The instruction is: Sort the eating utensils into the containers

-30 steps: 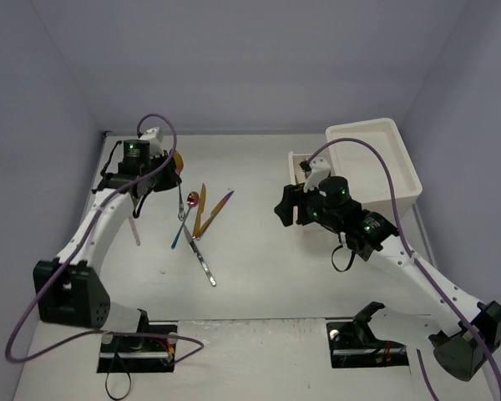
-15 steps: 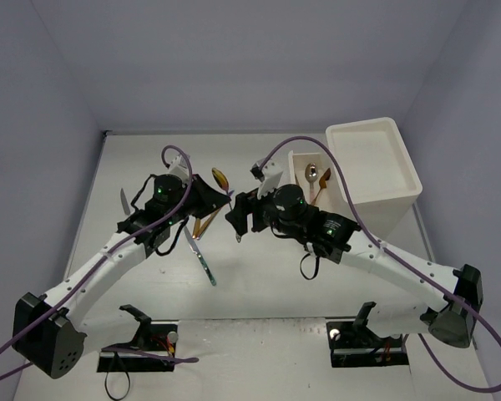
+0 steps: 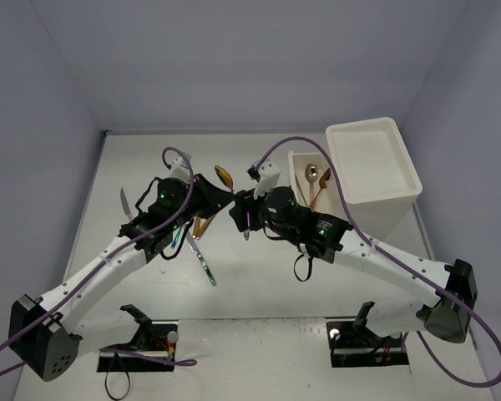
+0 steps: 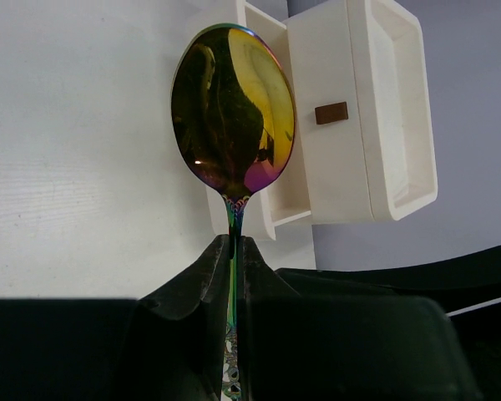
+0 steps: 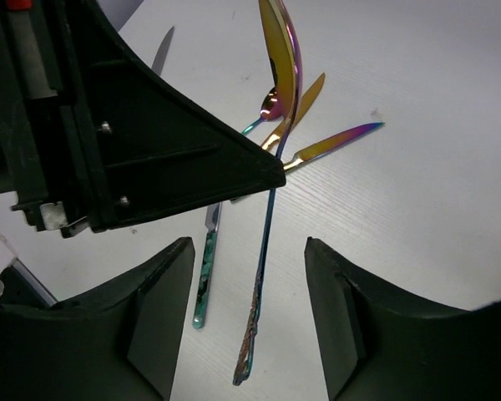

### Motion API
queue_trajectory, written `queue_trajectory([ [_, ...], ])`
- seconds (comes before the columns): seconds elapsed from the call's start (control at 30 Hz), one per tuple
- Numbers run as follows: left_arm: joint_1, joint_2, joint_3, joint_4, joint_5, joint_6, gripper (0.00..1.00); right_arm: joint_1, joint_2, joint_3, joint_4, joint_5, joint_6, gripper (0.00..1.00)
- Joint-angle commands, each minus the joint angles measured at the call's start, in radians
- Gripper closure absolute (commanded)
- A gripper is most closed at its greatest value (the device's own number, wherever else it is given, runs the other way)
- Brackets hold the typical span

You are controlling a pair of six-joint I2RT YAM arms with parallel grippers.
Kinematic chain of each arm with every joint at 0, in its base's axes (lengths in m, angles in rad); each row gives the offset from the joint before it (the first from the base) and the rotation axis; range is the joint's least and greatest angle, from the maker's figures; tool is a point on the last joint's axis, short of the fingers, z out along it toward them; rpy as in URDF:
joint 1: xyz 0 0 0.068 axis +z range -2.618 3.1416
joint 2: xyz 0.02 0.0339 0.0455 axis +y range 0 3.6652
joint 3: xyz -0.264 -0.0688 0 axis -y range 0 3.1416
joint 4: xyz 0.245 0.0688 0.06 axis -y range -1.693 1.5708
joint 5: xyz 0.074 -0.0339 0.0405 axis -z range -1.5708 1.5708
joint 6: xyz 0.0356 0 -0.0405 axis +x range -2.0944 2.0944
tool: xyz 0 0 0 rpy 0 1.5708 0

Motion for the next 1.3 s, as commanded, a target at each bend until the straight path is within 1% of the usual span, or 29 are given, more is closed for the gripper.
queue_trajectory([
  [0.0,-0.014,-0.043,0.038,0.111,-0.022,-0.009,1.0,0.008,0.021,0.015,0.076,0.039,0.01,0.57],
  [0.23,-0.033,-0.041,0.055,0.109,-0.019,0.02,1.0,0.016,0.05,0.018,0.076,0.046,0.013,0.66],
  [0.27,-0.035,-0.04,0.053,0.109,-0.02,0.026,1.0,0.019,0.051,0.019,0.076,0.054,0.013,0.7],
  [0.43,-0.041,-0.041,0.034,0.107,-0.032,0.057,1.0,0.021,0.041,0.012,0.075,0.099,0.012,0.99],
  [0.47,-0.041,-0.044,0.027,0.104,-0.045,0.065,0.97,0.021,0.037,0.009,0.074,0.113,0.009,1.0],
  [0.53,-0.041,-0.051,0.013,0.087,-0.073,0.081,0.83,0.02,0.028,0.001,0.069,0.138,0.004,1.0],
  [0.6,-0.04,-0.063,0.009,0.035,-0.102,0.105,0.68,0.02,0.015,-0.007,0.054,0.163,-0.003,1.0],
  [0.67,-0.038,-0.075,0.012,-0.005,-0.137,0.161,0.53,0.013,0.01,-0.009,0.036,0.201,-0.014,1.0],
  [0.77,-0.038,-0.107,0.046,-0.122,-0.186,0.265,0.43,-0.013,0.005,-0.001,-0.014,0.241,-0.032,1.0],
  [0.83,-0.038,-0.128,0.075,-0.192,-0.245,0.332,0.4,-0.049,0.0,-0.001,-0.04,0.243,-0.038,1.0],
  [0.97,-0.037,-0.172,0.121,-0.343,-0.366,0.498,0.4,-0.189,-0.026,-0.021,-0.072,0.199,-0.054,1.0],
  [1.07,-0.033,-0.181,0.139,-0.438,-0.431,0.628,0.4,-0.271,-0.032,-0.032,-0.105,0.183,-0.088,1.0],
  [1.17,-0.02,-0.18,0.133,-0.489,-0.457,0.695,0.39,-0.36,-0.02,-0.035,-0.121,0.149,-0.114,1.0],
  [1.27,-0.005,-0.185,0.09,-0.498,-0.436,0.723,0.38,-0.424,0.011,-0.037,-0.121,0.128,-0.151,1.0],
])
